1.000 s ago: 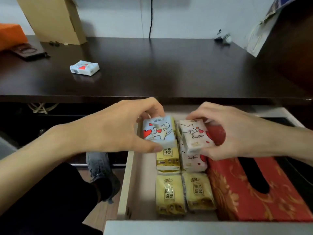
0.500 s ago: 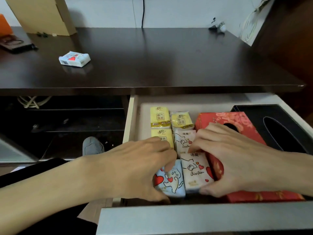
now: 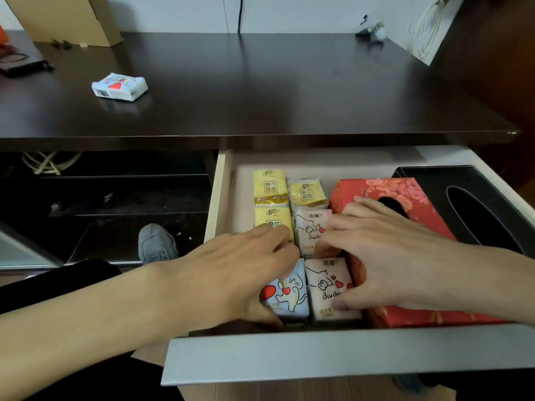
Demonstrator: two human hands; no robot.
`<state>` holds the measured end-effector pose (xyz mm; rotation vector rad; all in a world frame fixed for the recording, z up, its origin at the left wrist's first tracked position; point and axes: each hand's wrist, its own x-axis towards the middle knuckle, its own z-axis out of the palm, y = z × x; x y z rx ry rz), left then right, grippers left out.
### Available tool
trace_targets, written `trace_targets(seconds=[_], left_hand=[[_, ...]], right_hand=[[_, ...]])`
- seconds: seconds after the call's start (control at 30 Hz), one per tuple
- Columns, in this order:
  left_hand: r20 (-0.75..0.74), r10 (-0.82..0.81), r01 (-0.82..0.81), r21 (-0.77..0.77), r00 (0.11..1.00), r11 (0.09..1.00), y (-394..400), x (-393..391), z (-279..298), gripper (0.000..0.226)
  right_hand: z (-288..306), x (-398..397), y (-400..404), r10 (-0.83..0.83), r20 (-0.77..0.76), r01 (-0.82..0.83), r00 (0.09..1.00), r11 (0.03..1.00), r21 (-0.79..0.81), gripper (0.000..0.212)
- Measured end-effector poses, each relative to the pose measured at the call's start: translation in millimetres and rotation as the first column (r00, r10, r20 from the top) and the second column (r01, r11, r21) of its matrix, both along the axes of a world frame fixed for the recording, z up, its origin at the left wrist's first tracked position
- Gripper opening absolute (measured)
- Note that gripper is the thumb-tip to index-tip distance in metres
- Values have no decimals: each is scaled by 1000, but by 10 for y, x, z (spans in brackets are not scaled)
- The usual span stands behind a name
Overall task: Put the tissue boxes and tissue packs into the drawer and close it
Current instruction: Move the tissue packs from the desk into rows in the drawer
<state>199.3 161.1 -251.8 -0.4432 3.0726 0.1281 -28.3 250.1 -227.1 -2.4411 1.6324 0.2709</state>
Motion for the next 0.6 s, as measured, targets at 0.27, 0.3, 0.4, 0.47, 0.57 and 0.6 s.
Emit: trace_targets(seconds=[0.27,0.3,0.4,0.47,0.57,0.6], left_hand=[[-15,13,-14,-75,1000,997,20,-20,-41,49],[-14,13,-14,-72,1000,997,20,-21,-38,50],[-1,20,-20,-74,1000,997,0,-27,-36,53],[20,14,-13,-56,1000,998,-22,-27,-33,55],[19,13,-12,-43,1000,999,-56,-15,24,53],[1,24,-24,-25,1000,999,-69,-10,67,50]], right_hand=[[-76,46,-93,-105,27,107,994,990,-96,66],[-78,47,-105,-112,10,112,994,989,-96,64],[-83,53,-122,-127,-9,126,992,989,-73,65],[-73,55,-114,-132,20,133,991,989,-70,63],[-23,31,-136,-130,116,139,985,988,-67,53],[17,27,-154,-140,164,153,976,986,-64,49]])
